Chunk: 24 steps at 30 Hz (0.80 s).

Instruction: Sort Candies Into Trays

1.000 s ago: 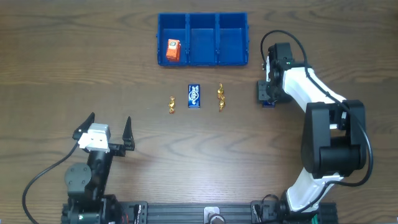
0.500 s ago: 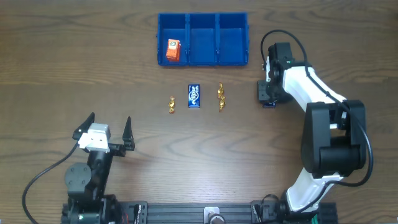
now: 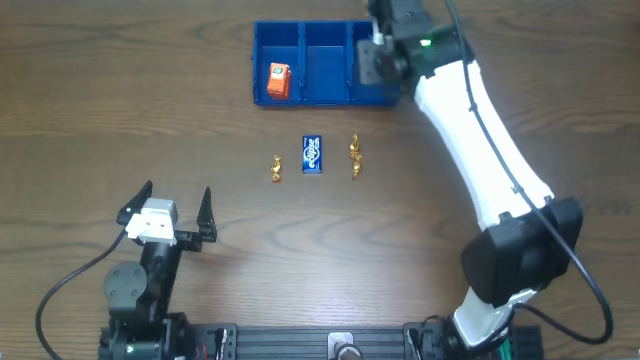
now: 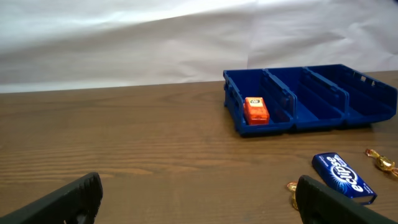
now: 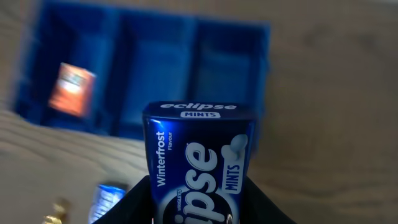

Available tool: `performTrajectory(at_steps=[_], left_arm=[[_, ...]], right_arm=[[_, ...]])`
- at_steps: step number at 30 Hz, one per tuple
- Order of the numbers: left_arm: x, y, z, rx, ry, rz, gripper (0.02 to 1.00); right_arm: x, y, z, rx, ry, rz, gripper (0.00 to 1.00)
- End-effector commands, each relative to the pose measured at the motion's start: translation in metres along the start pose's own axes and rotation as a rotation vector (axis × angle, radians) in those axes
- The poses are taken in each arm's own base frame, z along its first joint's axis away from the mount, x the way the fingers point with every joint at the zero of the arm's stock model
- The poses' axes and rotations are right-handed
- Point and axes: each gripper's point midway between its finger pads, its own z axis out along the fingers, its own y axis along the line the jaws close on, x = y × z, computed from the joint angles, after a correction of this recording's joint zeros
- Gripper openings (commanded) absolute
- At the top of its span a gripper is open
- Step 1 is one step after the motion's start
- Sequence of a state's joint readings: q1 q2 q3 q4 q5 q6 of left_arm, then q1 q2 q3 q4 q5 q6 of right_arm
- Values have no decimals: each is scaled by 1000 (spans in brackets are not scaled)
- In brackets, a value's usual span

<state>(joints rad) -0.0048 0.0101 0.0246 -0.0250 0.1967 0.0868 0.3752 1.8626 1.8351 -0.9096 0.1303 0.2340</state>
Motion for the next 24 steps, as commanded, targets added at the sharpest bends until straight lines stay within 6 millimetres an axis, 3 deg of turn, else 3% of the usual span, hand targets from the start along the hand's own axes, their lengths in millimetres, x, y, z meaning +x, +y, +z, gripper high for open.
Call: performTrajectory(at_steps=[1, 5, 10, 14, 18, 24], left_arm=[[16, -2, 1, 12, 47, 7, 998], [16, -2, 1, 13, 47, 7, 998], [16, -2, 1, 12, 47, 7, 998], [16, -2, 1, 12, 47, 7, 996], [16, -2, 1, 13, 47, 7, 996], [16, -2, 1, 12, 47, 7, 998]], right_arm=[[-29, 18, -20, 40, -138, 60, 36], [-41, 45, -12, -5, -198, 57, 36], [-44, 60, 26, -18, -212, 52, 36], [-33, 66, 67, -9, -173, 46, 36], [-18, 71, 97, -1, -131, 32, 36], [-6, 74, 120, 10, -102, 23, 36]])
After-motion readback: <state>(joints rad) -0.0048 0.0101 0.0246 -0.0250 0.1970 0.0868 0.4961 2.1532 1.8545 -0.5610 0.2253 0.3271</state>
